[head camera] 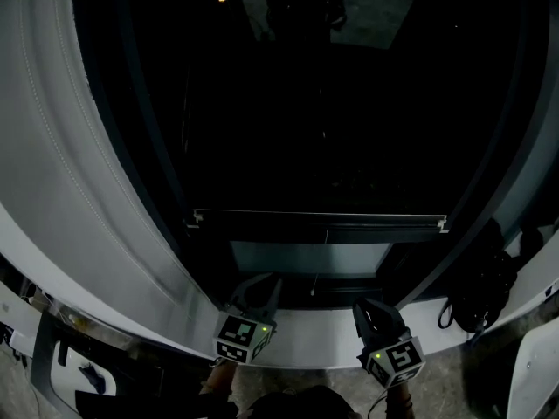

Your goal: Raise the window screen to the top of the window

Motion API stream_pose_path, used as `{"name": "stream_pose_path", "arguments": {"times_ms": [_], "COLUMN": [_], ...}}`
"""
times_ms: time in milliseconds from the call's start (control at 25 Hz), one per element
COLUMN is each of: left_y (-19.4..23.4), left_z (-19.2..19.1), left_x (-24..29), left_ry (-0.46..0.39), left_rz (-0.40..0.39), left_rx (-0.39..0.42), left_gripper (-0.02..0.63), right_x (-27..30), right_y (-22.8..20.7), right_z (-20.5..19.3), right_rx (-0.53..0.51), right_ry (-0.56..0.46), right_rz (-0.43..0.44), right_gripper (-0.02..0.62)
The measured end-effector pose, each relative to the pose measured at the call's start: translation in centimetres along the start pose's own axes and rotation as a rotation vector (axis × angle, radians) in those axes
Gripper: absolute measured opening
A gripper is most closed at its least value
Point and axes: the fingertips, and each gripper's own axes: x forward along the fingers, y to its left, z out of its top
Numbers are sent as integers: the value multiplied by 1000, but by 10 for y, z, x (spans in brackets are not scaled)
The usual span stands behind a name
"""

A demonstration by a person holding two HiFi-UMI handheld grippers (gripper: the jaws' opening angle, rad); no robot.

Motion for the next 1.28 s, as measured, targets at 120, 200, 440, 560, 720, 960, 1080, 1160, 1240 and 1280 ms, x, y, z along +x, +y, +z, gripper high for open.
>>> {"name": "stream_pose_path", "arguments": {"times_ms": [120,200,440,560,720,960,1080,1160,1240,1280], "left_y": [33,52,73,79,82,80,80,80,79,79], "left_z": [27,42,45,28,27,30,24,19,17,17], "left_x": [12,21,48,58,65,68,68,69,70,70], "left_ry": [-9,8,279,459,543,614,615,622,641,655], "left_rz": [10,13,-1,-10,-37,-114,-123,-134,-154,-168], "left_rx": [66,149,613,868,947,987,960,967,999,1010], "left_gripper": [2,2,11,28,31,35,34,43,43,43], "right_x": [14,22,50,68,93,112,113,113,114,115], "right_y": [-22,-40,-80,-94,-99,-106,-106,-107,-108,-108], "right_z": [21,28,53,54,56,44,43,41,37,35], "right_rx": [-125,-235,-427,-599,-723,-960,-967,-970,-995,-1006], "right_ry": [-27,2,59,144,220,358,364,376,408,424], "right_rz": [21,16,65,83,141,186,192,201,220,228], "right_gripper": [12,18,48,48,48,48,48,48,48,46]}}
